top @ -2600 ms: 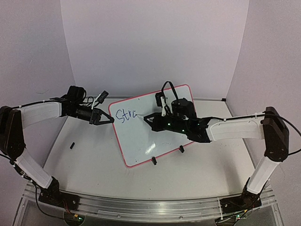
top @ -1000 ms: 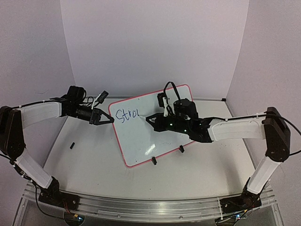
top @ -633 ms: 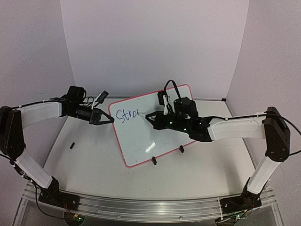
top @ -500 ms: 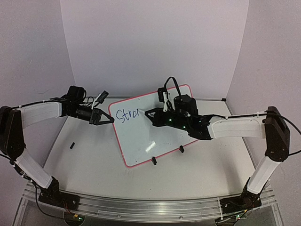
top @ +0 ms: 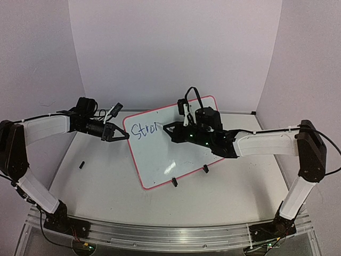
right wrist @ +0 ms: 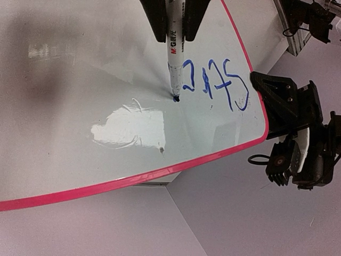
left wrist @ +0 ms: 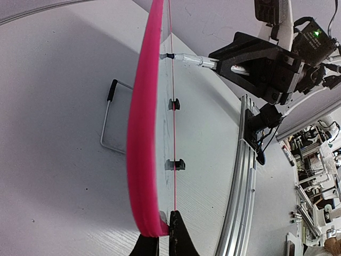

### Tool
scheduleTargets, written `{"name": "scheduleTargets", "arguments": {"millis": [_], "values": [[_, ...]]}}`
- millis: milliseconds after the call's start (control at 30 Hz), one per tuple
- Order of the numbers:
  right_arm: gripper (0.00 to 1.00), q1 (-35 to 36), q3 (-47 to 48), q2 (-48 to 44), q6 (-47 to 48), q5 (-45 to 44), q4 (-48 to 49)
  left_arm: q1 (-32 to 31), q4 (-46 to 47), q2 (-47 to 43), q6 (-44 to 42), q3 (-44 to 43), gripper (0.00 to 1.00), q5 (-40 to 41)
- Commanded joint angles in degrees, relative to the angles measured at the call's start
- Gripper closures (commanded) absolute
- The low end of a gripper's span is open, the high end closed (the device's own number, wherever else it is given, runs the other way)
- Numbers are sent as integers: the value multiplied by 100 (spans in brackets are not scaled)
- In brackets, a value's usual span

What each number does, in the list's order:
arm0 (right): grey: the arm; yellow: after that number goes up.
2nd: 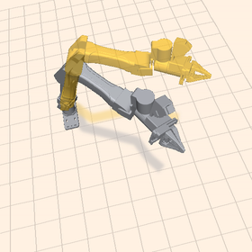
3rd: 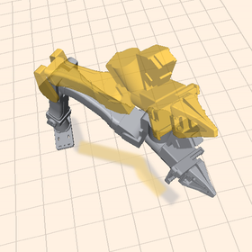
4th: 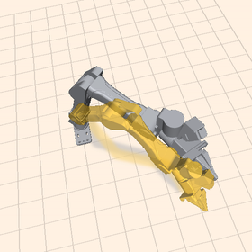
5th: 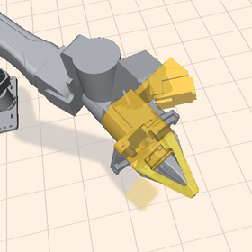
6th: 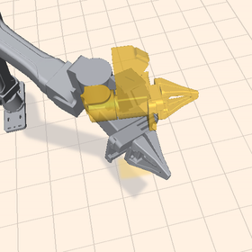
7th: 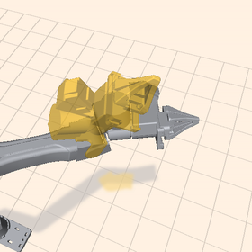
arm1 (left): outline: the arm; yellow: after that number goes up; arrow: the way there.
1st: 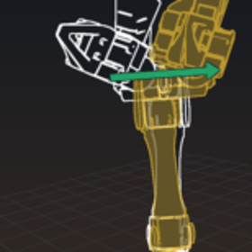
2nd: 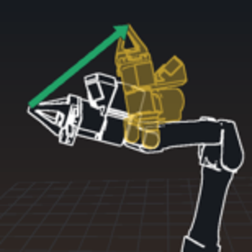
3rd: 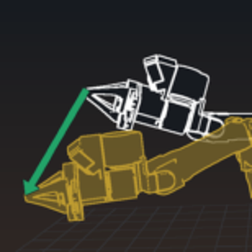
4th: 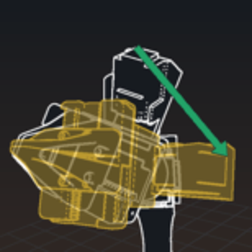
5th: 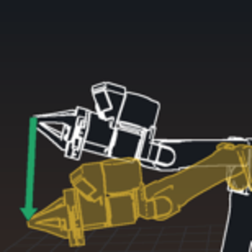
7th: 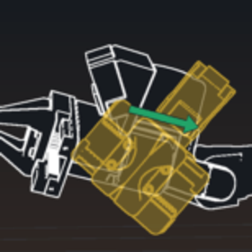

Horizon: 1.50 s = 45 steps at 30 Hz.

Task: Write a sentence on the whiteboard
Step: Write on the whiteboard with the whiteboard.

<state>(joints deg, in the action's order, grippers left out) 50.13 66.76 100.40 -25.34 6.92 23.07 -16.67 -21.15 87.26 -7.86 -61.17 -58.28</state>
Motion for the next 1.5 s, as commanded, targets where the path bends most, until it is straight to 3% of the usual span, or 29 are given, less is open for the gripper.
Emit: {"name": "scheduleTargets", "arguments": {"millis": [0,300,1033,1467], "values": [[100,-36,39,-36,23,-392,6,-21,33,-130,-445,-249,100,211],[100,-43,-152,-266,43,-665,5,-23,33,-131,-441,-252,100,199],[100,-42,-749,-659,-152,-164,67,-21,32,-122,-436,-256,100,194],[100,-147,-470,-653,-23,-267,81,-21,43,-146,-435,-247,100,200]]}}
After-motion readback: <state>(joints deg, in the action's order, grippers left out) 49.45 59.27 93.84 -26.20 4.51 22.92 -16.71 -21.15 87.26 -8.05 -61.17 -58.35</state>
